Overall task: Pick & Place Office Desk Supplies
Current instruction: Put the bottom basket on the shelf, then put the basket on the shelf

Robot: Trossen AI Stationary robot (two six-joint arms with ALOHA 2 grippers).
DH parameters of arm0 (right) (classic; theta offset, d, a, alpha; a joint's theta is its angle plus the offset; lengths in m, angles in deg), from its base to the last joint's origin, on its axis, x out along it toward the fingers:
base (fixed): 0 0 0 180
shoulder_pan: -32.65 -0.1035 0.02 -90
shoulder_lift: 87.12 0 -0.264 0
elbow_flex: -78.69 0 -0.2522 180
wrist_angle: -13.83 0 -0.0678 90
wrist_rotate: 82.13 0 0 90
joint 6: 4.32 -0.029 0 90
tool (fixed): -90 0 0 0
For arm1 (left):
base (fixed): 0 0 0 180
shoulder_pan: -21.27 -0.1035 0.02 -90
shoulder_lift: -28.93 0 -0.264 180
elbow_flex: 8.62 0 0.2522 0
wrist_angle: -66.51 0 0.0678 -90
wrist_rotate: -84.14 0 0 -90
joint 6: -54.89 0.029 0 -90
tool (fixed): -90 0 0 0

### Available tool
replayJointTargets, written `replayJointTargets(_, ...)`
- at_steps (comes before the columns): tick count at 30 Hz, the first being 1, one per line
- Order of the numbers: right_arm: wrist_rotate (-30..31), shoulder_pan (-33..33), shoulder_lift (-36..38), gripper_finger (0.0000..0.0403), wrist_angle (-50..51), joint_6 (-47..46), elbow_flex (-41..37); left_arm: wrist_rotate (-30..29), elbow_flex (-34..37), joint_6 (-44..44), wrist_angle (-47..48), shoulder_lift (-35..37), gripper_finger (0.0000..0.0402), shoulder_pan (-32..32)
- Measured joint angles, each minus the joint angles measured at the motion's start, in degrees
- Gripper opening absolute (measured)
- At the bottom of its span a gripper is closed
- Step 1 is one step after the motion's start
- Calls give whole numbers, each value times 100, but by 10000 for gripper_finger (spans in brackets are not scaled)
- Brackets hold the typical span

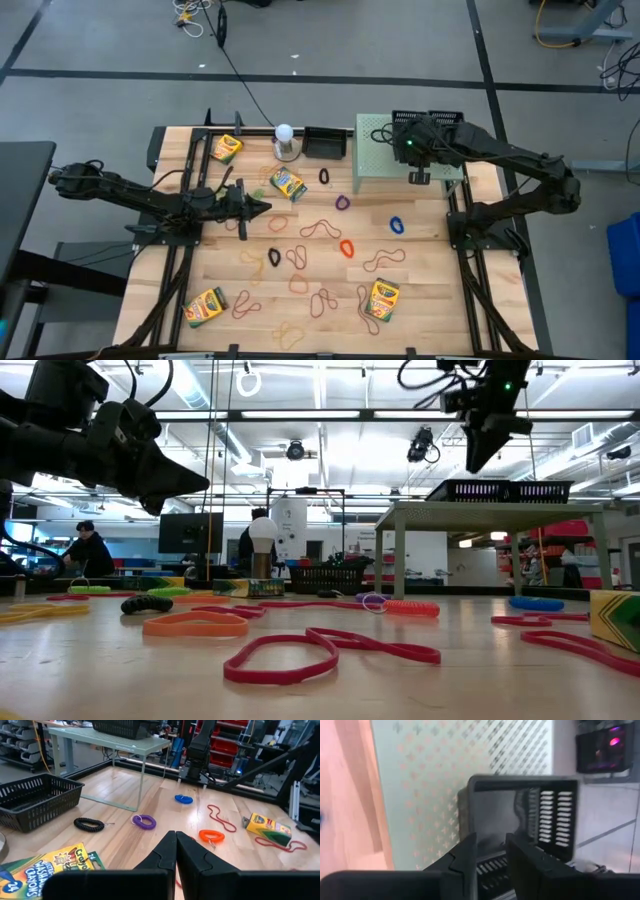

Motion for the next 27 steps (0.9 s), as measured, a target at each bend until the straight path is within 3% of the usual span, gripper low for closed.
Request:
replayJointTargets(5, -75, 29, 248, 116, -138, -149, 0, -36, -78, -344, -12, 0, 14, -11)
replayJointTargets(7, -406, 76, 306, 110, -85, -313, 1, -41, -154, -712, -5, 0, 12, -13)
replayJointTargets(13, -1221, -82, 374, 46, -64, -1575, 2, -421, -657, -1705, 434, 0, 6, -11)
replayJointTargets(16, -1480, -334, 374, 9, -285, -2150, 2, -719, -1408, -1790, 1277, -67, 6, -15)
replayJointTargets(22, -1825, -814, 376, 15, -1409, -3290, 2, -1026, -3414, -1583, 3926, -837, 5, -255)
replayJointTargets(24, -1825, -951, 376, 8, -1759, -3475, 2, -930, -3944, -1498, 4421, -1242, 5, -507)
replayJointTargets(27, -1674, -1155, 376, 5, -2119, -3840, 2, -300, -4601, -1191, 4986, -1888, 5, -1063)
